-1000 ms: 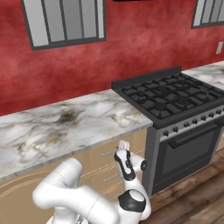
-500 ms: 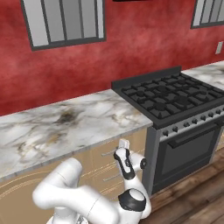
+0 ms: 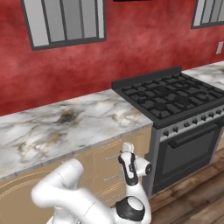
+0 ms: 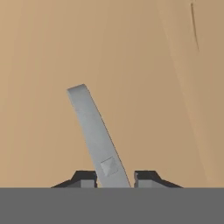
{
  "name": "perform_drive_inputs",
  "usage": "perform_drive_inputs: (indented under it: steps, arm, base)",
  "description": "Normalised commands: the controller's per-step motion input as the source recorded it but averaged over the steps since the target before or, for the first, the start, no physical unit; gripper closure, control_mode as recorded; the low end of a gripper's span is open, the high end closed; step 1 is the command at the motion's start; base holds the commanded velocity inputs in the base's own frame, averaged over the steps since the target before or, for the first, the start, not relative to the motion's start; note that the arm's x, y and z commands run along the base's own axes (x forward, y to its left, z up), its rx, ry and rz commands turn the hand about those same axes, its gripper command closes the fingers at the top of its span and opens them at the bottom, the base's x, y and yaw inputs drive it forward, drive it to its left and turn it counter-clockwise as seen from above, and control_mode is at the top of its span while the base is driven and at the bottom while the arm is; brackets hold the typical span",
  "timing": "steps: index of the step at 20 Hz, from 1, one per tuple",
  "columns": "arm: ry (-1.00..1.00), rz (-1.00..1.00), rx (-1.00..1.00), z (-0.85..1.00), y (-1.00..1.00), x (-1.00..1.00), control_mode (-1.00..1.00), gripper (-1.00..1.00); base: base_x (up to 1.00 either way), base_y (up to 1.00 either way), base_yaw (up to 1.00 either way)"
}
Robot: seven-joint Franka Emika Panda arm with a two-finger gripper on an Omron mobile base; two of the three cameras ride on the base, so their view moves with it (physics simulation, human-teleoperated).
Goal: Take a straw from the drawer in front and place it inside the glass cup on the dining counter.
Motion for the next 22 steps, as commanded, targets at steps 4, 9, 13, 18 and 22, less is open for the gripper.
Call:
perform_drive_inputs:
  steps: [4,9,13,18,22]
  arm:
    - [0.0,0.01,0.01,-0.1,-1.0,-0.54,-1.0,1.0]
    - [0.0,0.02,0.0,-0.12,-1.0,-0.63,-1.0,1.0]
    - [0.0,0.03,0.0,-0.08,-1.0,-0.69,-1.0,1.0]
    - [0.0,0.03,0.0,-0.06,-1.0,-0.75,-1.0,1.0]
    - [0.02,0.05,-0.02,-0.01,-1.0,-0.76,-1.0,1.0]
  base:
    - [0.0,0.0,0.0]
    - [0.0,0.0,0.0]
    - [0.0,0.0,0.0]
    - [0.0,0.0,0.0]
    - [0.0,0.0,0.0]
